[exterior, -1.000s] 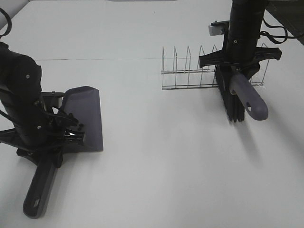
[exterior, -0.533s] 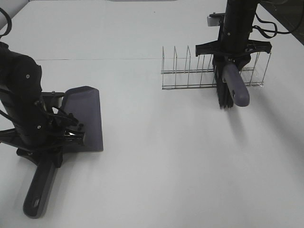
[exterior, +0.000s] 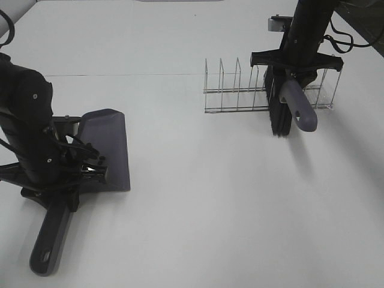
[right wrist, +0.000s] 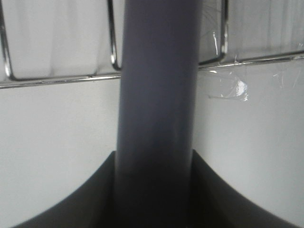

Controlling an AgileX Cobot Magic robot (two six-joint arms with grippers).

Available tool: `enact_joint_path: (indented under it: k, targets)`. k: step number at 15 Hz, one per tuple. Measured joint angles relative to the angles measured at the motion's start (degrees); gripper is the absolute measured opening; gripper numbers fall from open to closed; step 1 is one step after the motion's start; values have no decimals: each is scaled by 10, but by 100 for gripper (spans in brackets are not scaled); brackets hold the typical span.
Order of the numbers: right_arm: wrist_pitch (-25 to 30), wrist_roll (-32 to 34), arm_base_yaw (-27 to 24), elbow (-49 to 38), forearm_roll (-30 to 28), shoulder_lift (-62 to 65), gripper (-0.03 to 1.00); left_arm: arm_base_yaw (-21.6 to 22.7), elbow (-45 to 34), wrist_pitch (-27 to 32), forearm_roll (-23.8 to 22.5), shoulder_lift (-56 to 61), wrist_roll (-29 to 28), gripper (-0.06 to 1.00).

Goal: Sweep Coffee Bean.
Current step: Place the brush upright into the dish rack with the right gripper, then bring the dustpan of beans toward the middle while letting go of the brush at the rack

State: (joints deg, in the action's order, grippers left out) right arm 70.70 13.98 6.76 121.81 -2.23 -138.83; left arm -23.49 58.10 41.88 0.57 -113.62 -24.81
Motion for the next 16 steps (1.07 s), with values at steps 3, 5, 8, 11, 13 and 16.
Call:
enact_joint_path:
  k: [3, 5, 8, 11, 13, 16]
  targets:
    - [-2, 0, 0, 2, 0, -5, 36, 0, 0, 0, 2, 0, -1, 34]
    - [2, -9, -1, 11, 0, -5, 36, 0, 0, 0, 3, 0, -1, 34]
    - [1, -13, -2, 13, 4, -5, 37, 0, 0, 2, 9, 0, -1, 34]
    - [-2, -15, -2, 13, 18, -5, 60, 0, 0, 6, 11, 0, -1, 34]
    - [-3, -15, -2, 13, 30, -1, 75, 0, 0, 10, 14, 0, -1, 34]
    - [-3, -15, -2, 13, 36, 23, 77, 0, 0, 11, 15, 0, -1, 34]
